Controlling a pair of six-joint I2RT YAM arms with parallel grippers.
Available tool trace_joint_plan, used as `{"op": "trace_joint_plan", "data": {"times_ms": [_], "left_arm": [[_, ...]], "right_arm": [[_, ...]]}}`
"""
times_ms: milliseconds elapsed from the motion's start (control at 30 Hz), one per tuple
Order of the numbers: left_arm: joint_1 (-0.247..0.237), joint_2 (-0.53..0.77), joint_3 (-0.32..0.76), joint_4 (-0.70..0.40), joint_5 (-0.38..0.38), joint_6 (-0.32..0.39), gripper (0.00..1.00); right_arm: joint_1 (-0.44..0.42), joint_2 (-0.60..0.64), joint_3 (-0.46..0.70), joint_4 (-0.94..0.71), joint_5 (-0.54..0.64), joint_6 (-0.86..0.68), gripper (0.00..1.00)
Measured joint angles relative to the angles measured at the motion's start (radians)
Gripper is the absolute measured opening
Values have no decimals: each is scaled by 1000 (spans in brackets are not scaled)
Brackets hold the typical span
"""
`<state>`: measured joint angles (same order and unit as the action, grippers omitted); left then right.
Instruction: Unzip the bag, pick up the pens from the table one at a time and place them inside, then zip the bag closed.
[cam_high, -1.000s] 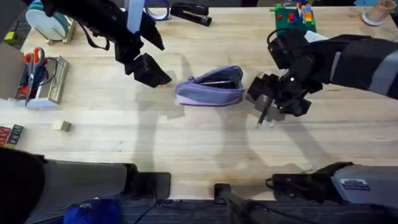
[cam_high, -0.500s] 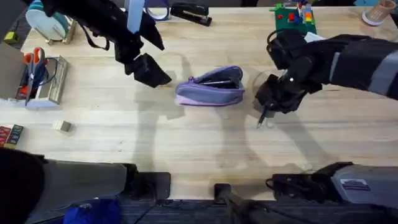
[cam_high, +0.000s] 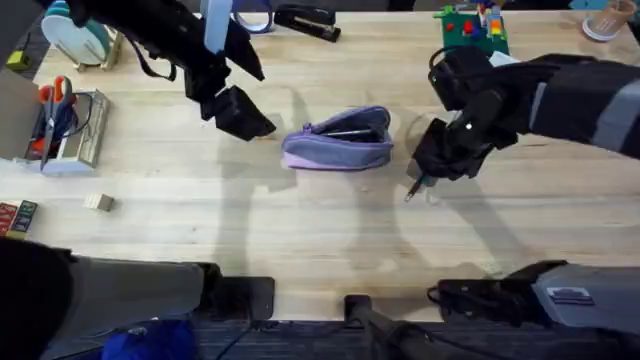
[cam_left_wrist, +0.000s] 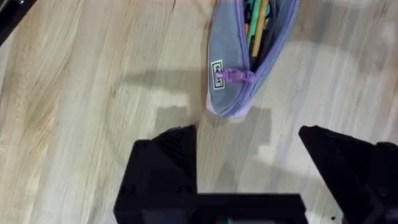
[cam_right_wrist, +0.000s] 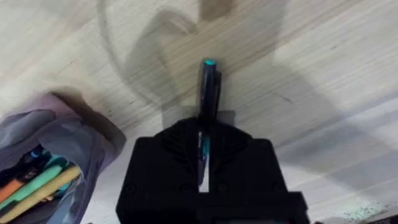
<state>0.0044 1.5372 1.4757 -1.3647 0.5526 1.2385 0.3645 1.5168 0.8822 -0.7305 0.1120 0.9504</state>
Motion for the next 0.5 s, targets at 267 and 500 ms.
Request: {"op": "trace_joint_plan", "data": {"times_ms": [267, 500], "left_arm": [[0, 0, 0, 0, 0, 0, 993], [0, 0, 0, 0, 0, 0, 993]], "right_arm": [[0, 52, 140, -72, 28, -52, 50], [0, 51, 294, -124, 89, -132, 35]]}}
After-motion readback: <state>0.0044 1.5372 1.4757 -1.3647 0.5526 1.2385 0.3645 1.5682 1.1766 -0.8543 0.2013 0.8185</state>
